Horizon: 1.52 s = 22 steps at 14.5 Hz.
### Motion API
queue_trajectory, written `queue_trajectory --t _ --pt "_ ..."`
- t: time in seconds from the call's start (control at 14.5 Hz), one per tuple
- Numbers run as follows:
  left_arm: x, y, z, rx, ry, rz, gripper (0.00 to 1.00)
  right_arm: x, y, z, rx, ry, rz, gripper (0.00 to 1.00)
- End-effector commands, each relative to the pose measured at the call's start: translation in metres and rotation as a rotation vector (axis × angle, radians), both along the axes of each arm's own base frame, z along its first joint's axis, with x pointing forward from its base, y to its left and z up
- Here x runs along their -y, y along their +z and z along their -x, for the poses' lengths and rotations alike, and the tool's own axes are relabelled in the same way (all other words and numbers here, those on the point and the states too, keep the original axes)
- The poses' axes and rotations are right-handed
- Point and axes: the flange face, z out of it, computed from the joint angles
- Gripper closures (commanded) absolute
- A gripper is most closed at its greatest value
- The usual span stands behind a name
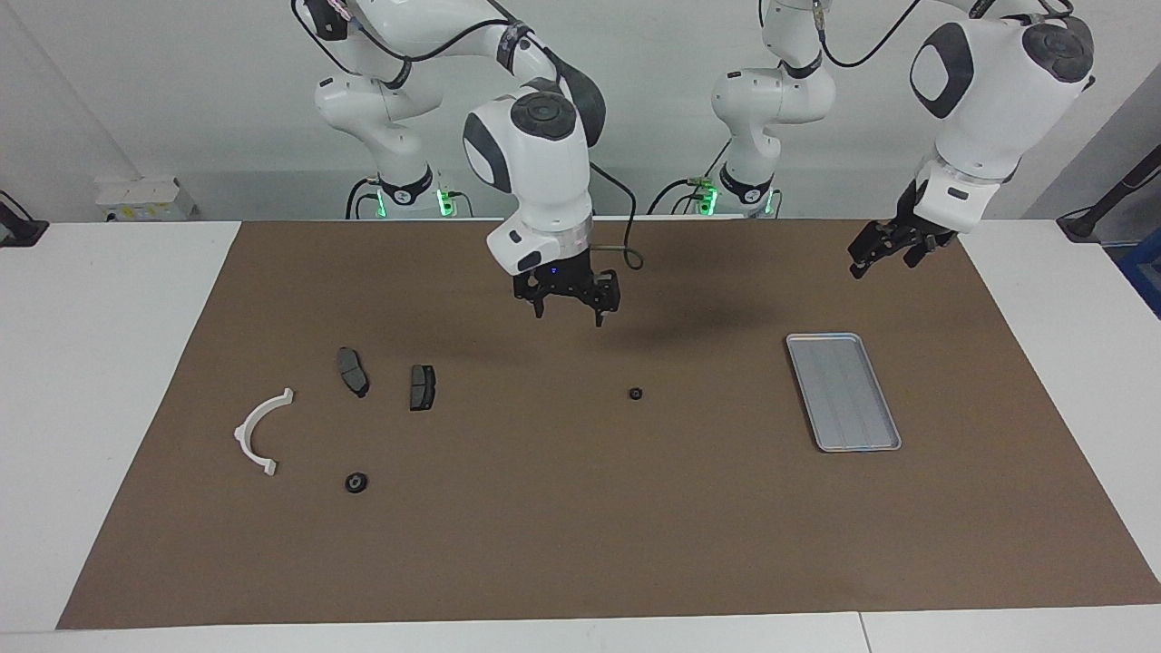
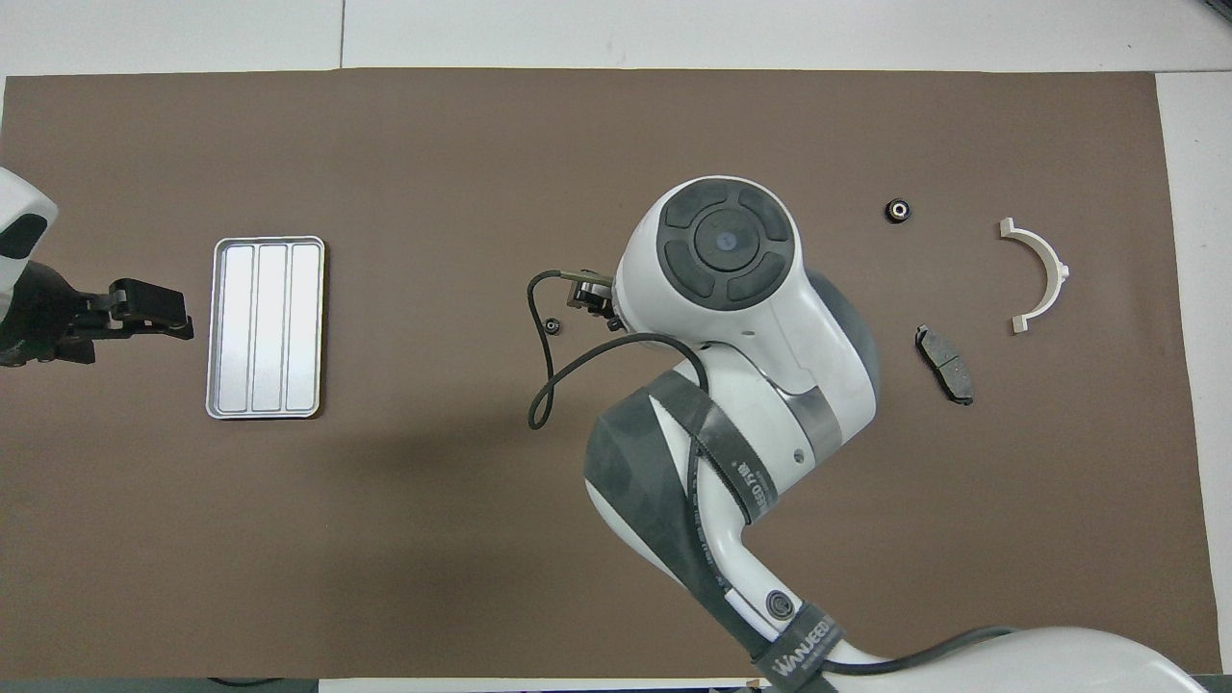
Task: Place bearing gear from tray to pile
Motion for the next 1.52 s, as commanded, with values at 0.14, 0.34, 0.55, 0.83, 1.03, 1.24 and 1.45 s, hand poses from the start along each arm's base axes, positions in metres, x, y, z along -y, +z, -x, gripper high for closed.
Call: queue_trajectory --t 0.14,0.34,0.55,0.83,1.03,1.24,1.45 --pt "-0.003 -0.004 -0.013 0.033 -0.008 -0.003 0.00 -0.073 -0.023 0.026 0.002 -0.097 -0.061 0.00" --pt "-0.005 0.001 -0.030 0.039 -0.004 0.002 0.00 -0.106 -0.054 0.041 0.008 -0.079 -0.006 0.00" --pt "-0.003 -0.003 -0.022 0.005 -0.008 0.003 0.00 -0.145 -0.110 0.042 0.063 -0.123 0.085 0.00" --pt "-0.001 -0.006 -0.021 -0.002 -0.013 0.003 0.00 -0.154 -0.137 0.031 0.049 -0.143 0.098 0.00" --pt "0.002 -0.006 -0.021 -0.004 -0.016 0.003 0.00 -0.130 -0.142 0.013 0.041 -0.188 0.141 0.00" --pt "0.004 -0.006 -0.020 -0.004 -0.014 0.003 0.00 -0.100 -0.147 -0.015 0.040 -0.270 0.133 0.00" --pt "0.004 -0.005 -0.022 0.006 -0.013 0.003 0.00 -0.077 -0.157 -0.044 0.050 -0.365 0.071 0.00"
